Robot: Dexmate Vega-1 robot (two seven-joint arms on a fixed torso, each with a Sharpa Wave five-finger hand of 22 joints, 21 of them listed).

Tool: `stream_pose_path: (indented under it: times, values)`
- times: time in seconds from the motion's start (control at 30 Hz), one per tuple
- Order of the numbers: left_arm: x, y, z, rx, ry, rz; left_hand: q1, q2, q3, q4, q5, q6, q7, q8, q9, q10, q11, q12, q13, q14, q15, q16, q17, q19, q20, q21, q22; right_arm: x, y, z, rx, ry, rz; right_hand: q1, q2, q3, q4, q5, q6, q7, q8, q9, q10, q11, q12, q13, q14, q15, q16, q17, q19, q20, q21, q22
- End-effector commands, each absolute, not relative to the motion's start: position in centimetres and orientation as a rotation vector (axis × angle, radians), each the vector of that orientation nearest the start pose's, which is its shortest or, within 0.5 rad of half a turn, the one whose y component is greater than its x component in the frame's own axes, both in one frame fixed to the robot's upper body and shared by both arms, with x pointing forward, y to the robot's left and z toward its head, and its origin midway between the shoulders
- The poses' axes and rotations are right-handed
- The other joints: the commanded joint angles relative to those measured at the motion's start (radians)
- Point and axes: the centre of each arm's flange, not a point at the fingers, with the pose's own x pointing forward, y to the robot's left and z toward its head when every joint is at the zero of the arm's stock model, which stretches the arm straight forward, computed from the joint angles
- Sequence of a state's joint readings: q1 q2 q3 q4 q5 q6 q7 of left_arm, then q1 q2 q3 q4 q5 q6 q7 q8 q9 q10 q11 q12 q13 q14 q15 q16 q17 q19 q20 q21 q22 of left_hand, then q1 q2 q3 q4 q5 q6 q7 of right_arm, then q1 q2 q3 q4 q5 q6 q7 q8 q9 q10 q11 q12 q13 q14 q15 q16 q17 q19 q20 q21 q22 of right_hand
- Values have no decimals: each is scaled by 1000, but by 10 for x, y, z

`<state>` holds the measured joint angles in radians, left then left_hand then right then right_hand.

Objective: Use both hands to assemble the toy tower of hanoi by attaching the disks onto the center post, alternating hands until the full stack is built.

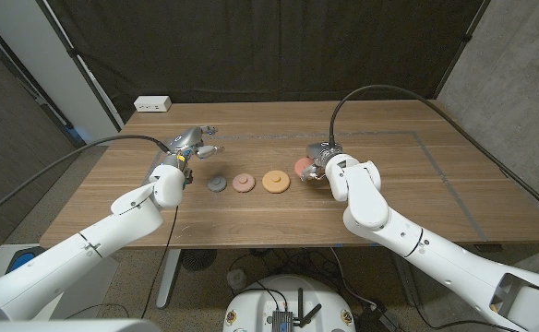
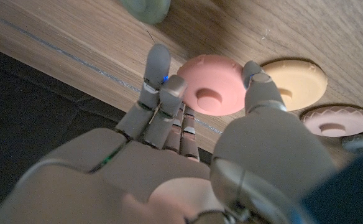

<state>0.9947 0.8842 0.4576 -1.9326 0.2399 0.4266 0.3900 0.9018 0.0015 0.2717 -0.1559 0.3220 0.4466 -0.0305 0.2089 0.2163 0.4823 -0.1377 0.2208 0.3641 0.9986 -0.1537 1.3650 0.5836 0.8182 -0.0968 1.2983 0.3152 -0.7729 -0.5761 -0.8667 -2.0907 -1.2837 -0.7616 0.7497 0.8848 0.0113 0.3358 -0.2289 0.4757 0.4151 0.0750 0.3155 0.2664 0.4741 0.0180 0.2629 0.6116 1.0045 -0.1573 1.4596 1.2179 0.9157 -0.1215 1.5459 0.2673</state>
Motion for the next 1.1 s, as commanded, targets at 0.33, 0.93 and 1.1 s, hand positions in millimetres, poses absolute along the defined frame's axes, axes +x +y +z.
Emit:
stream_pose_path:
  times: [0.33,0.93,1.1]
  values:
    - [563,309,-3,1080,-591,323,-1,7,3,-3,7,18,-3,-1,2,11,1,1,4,7,-66,4,1,-9,-111,13,-3,519,-77,-8,-1758,-306,59,25,56,92,70,11,153,-138,7,3,171,-158,0,49,16,-61,3,4,9,-97,-1,3]
    - [566,323,-4,1091,-603,315,2,6,6,-4,7,35,-10,1,2,35,-7,8,12,21,-66,17,6,-9,-111,44,-15,520,-60,-6,-1770,-370,120,28,56,107,65,18,157,-138,6,2,175,-157,-6,55,34,-62,12,8,27,-98,-1,4]
    - [568,323,-6,1086,-610,309,1,5,6,-4,6,39,-11,2,2,37,-4,9,13,26,-65,24,14,-10,-110,47,-16,523,-50,-6,-1794,-395,149,27,54,111,65,20,156,-140,6,3,177,-156,-8,57,40,-62,16,10,34,-98,1,6]
